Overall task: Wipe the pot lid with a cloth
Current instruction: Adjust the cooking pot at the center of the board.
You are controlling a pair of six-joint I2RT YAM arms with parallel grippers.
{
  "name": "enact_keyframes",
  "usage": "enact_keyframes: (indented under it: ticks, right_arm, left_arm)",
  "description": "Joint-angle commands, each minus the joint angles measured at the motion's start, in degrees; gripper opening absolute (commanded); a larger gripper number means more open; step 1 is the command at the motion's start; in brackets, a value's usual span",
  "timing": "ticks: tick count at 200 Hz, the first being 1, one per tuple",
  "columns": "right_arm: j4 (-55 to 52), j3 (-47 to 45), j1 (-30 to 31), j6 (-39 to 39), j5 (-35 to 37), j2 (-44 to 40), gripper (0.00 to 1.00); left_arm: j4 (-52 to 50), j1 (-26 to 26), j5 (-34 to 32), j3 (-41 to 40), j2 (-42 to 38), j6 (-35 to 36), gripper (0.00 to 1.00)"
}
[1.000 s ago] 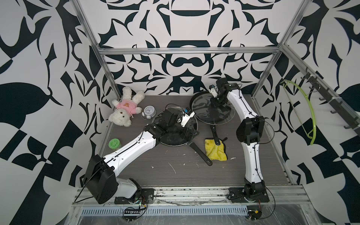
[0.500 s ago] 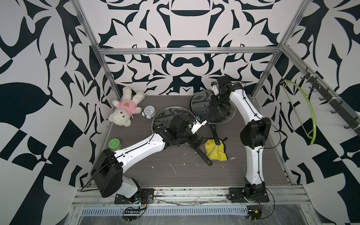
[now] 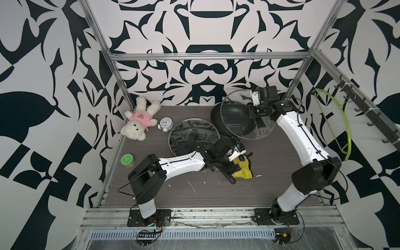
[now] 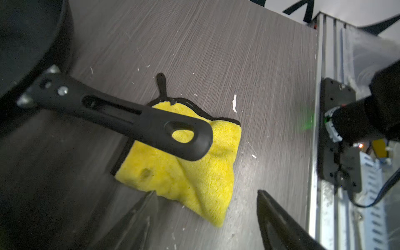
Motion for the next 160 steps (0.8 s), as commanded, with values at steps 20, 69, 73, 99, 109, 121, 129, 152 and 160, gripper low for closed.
enact_keyframes:
  ticks: [20,69,73,99,109,121,129,152,160]
  right_arm:
    - [10.4,-0.7,-2.2,0.2,0.1,-6.7,0.0]
    - [10.5,-1.8,-3.3,-0.4,-0.2,-8.4,0.0]
    - [10.5,-1.9,-3.4,-0.5,-0.2,-8.5,0.0]
    - [10.7,-3.1,-3.7,-0.4,-0.2,-9.2,0.0]
    - [11.1,-3.6,-3.8,-0.3,-0.3,-9.5,0.0]
    - [11.2,-3.9,-3.8,-0.2,-0.2,-9.8,0.0]
    - [11.2,-4.2,-3.8,-0.2,-0.3,-10.0,0.0]
    - [11.9,-5.4,-3.8,0.2,0.4,-11.3,0.0]
    - [12.4,-5.8,-4.0,0.6,1.4,-11.8,0.0]
  left_arm:
    - [-4.9,0.2,4.4,1.9,2.5,2.3,0.66]
    - [-11.2,0.1,6.1,-0.9,-0.8,3.8,0.62]
    - [-11.6,0.1,6.1,-1.1,-1.1,3.7,0.62]
    - [-14.2,0.1,6.1,-2.6,-2.8,2.4,0.61]
    - [-14.4,0.1,6.1,-3.5,-3.5,1.6,0.6]
    - [-14.3,0.1,6.0,-4.9,-4.7,0.8,0.6]
    - [-13.8,0.1,5.7,-5.9,-5.6,0.0,0.6]
    - [-9.3,0.1,2.3,-8.5,-7.4,-2.5,0.64]
    - [-6.6,0.1,1.1,-8.9,-7.5,-3.8,0.64]
